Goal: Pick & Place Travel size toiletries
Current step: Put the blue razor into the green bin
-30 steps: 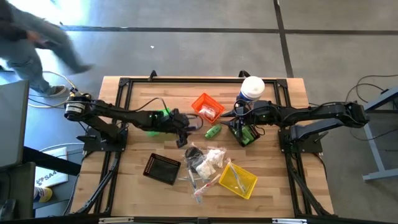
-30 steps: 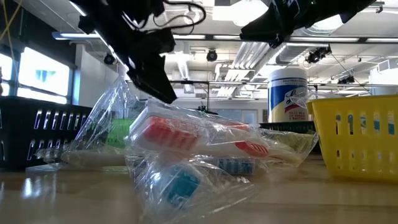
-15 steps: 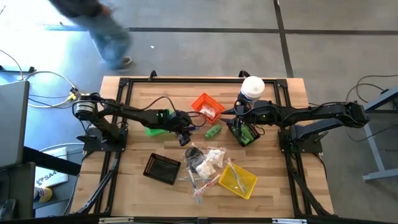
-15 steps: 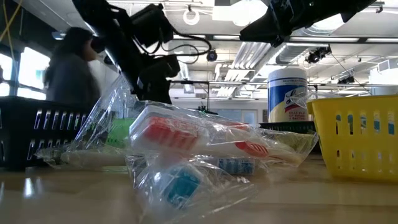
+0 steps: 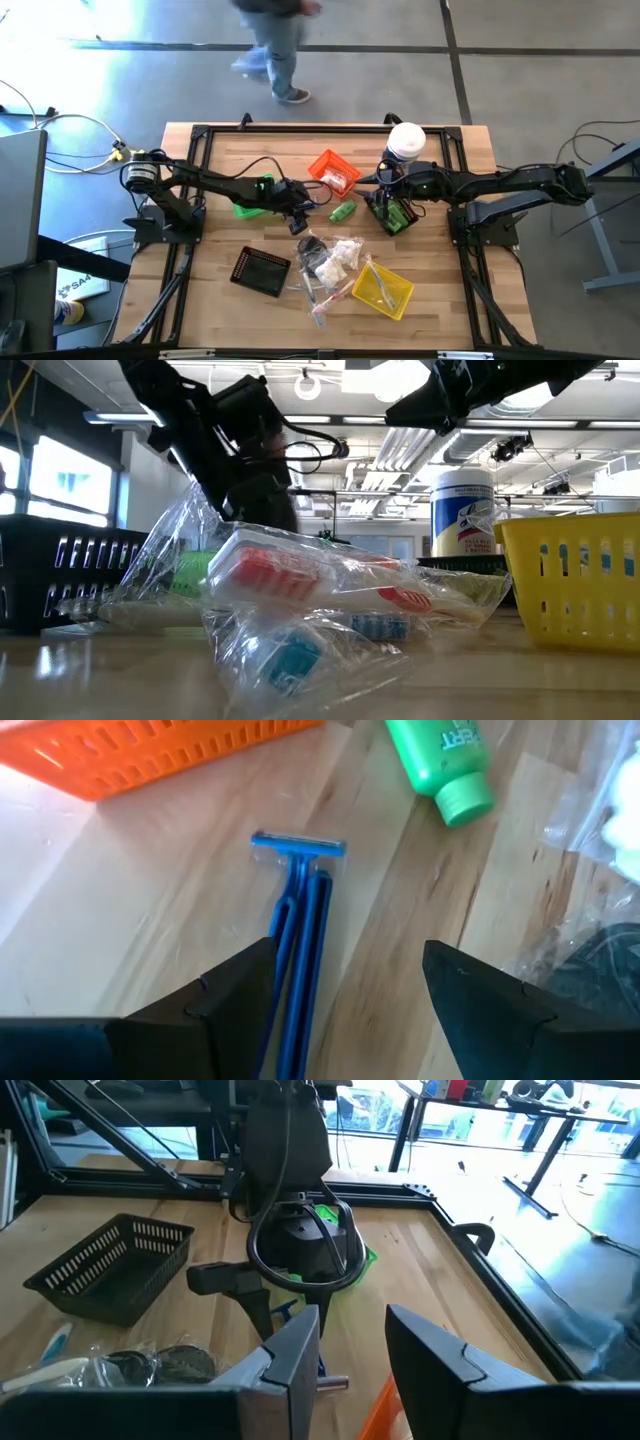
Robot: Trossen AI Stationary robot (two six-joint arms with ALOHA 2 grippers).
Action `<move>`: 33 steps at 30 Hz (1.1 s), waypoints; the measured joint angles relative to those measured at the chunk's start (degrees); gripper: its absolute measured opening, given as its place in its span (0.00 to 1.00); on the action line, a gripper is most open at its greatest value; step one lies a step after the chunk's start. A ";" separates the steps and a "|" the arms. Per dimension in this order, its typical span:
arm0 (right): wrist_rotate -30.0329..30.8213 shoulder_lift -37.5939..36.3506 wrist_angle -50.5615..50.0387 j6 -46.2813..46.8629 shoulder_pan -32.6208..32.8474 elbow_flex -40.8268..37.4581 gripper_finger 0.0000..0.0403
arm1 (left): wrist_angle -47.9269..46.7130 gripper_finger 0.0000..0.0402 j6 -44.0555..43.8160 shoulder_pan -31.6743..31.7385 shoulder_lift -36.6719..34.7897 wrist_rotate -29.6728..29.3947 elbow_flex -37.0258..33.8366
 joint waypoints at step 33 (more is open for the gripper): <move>-0.02 0.00 0.93 -1.10 0.00 -0.02 0.28 | -9.16 0.62 0.51 0.00 -0.07 1.63 3.69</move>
